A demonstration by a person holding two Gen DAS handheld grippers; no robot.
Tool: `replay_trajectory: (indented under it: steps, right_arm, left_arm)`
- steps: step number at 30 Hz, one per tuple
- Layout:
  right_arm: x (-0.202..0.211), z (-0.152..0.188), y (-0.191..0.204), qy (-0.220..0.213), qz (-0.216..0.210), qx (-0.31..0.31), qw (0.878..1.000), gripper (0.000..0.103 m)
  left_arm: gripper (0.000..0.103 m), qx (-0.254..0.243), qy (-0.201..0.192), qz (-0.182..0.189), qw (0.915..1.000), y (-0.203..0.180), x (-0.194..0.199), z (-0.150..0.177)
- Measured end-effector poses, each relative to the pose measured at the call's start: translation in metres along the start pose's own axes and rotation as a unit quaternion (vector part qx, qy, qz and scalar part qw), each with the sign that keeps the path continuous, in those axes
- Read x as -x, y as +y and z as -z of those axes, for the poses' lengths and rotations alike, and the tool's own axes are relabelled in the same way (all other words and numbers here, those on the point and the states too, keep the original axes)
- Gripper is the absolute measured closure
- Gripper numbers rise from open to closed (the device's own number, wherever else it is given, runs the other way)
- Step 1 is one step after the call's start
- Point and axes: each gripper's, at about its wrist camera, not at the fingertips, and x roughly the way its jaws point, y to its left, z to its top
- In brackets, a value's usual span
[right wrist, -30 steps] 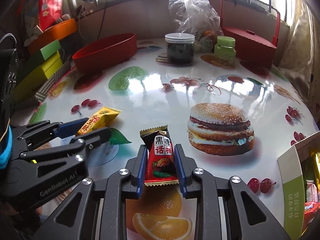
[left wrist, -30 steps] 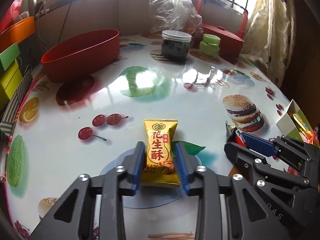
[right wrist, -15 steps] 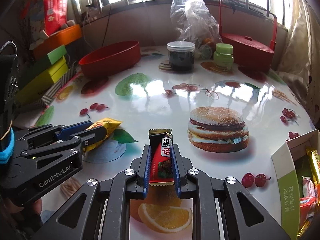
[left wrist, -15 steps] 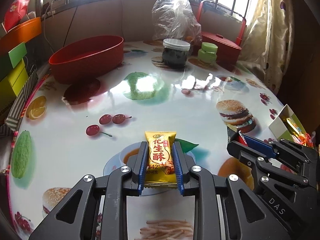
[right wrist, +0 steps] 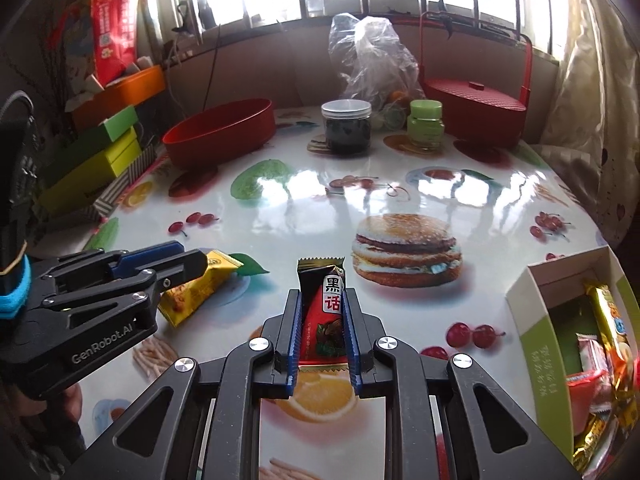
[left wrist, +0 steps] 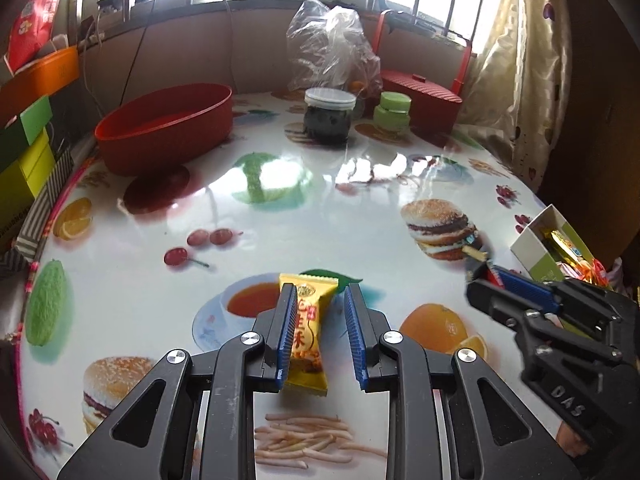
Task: Organize snacks
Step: 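Carry the dark red packet and yellow peanut-candy packet over the green box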
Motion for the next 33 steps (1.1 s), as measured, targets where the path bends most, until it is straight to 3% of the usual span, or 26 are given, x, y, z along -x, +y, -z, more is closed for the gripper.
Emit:
replay_trajectory:
  steps: [4,7,14,21,23,33]
  right_arm:
    - [0.006,0.003,-0.005,-0.002,0.001,-0.006,1.000,0.085]
    - [0.008,0.005,-0.006,-0.003,0.001,-0.009,1.000,0.085]
    - [0.008,0.005,-0.007,-0.002,-0.002,-0.012,1.000,0.085]
    - [0.008,0.005,-0.006,-0.003,-0.001,-0.014,1.000,0.085]
    - [0.008,0.005,-0.007,-0.002,-0.001,-0.012,1.000,0.085]
    - [0.012,0.005,-0.006,-0.006,-0.001,-0.012,1.000,0.085]
  left_arm:
    - [0.075,-0.009,0.012,-0.027,0.9995,0.002,-0.006,0.001]
    - [0.058,-0.011,0.023,-0.010,0.9996,0.003,-0.012,0.002]
    - [0.057,-0.018,0.050,-0.039,0.9978,0.003,-0.023,0.010]
    - [0.060,-0.019,0.039,-0.034,0.9984,0.004,-0.021,0.014]
    - [0.075,-0.022,0.038,-0.035,0.9984,0.003,-0.020,0.014]
    - [0.078,-0.020,0.025,-0.029,0.9991,-0.002,-0.011,0.012]
